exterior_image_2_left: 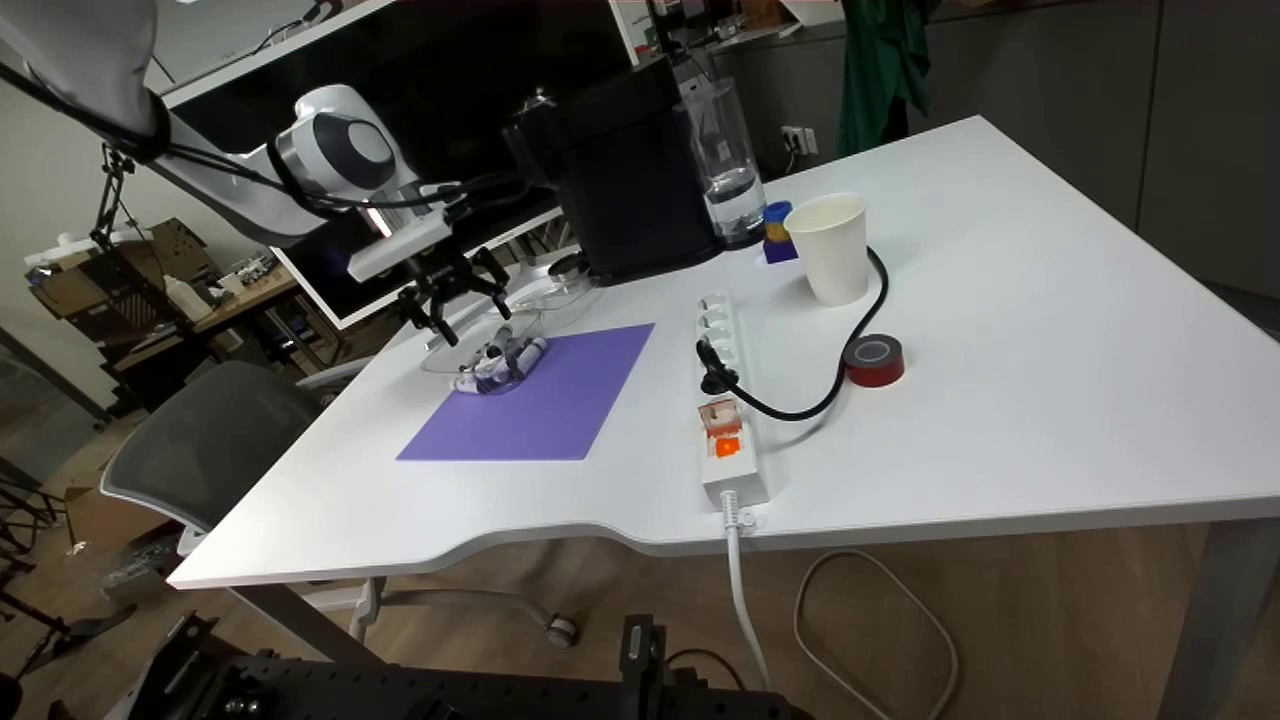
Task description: Put one of the objects in the colourless box on the table
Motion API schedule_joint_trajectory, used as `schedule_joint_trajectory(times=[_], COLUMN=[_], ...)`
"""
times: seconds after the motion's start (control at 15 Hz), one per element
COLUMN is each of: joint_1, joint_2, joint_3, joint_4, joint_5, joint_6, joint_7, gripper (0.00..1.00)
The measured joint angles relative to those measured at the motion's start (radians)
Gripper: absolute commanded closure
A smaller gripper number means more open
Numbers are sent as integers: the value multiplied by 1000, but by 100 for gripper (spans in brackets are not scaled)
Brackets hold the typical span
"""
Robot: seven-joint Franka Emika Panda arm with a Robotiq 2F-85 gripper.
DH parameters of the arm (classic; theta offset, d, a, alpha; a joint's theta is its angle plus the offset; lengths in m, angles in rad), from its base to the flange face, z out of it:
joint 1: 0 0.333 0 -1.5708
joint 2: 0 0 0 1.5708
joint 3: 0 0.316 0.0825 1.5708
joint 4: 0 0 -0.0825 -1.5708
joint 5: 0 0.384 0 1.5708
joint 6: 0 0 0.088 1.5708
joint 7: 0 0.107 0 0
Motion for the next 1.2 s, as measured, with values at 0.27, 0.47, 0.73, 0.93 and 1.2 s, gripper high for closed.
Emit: schedule_joint_trajectory(times=[0.27,0.47,0.73,0.93,1.2], joint_1=[0,-2,-5,-6,-8], joint_2=[45,79,116,132,132], joint_3=[8,8,8,8,8], joint_4=[45,78,117,138,145], joint_5=[32,46,60,61,63], joint_6=[-3,-5,-6,-7,-7], joint_7=[-19,-25,-30,-31,-37], gripper=[0,27,55,75,95])
